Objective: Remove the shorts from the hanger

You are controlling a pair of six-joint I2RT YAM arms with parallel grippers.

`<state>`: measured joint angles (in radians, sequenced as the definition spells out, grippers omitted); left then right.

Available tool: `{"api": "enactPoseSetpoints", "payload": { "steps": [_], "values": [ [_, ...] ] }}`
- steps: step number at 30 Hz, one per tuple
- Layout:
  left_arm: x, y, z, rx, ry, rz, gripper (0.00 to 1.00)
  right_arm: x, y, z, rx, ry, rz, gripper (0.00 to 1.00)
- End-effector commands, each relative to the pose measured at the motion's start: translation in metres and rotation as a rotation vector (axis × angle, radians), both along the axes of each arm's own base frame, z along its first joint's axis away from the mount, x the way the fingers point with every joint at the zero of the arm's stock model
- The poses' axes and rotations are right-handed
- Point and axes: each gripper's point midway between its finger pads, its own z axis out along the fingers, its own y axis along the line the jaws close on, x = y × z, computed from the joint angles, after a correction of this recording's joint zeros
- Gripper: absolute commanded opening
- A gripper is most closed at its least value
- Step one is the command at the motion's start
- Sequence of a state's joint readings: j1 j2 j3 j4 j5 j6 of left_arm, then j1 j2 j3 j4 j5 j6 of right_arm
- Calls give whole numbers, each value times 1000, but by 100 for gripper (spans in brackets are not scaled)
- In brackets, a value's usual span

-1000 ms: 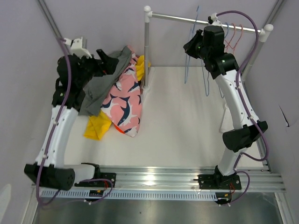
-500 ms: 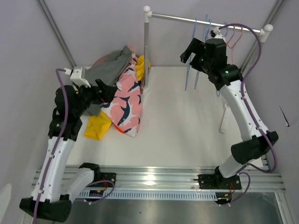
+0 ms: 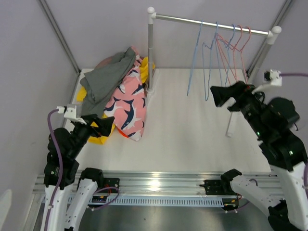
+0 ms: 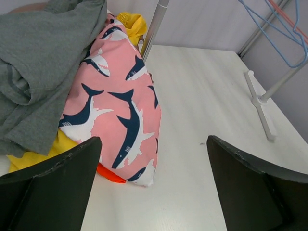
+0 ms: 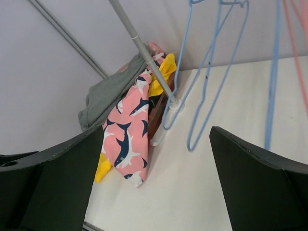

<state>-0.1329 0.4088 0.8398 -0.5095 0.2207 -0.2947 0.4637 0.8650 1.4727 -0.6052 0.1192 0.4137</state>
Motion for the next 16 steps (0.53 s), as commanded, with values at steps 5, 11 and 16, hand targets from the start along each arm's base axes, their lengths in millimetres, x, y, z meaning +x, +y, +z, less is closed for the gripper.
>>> {"api": "enactPoseSetpoints", "payload": {
  "steps": [5, 11, 16],
  "values": [
    [-19, 13, -12, 39, 18, 53, 99, -67, -61, -24, -73, -93, -118, 99],
    [-20, 20, -10, 53, 8, 87, 99, -88, -73, -32, -54, -106, -131, 99],
    [-20, 23, -10, 53, 10, 104, 99, -96, -81, -36, -26, -160, -151, 99]
  ]
}}
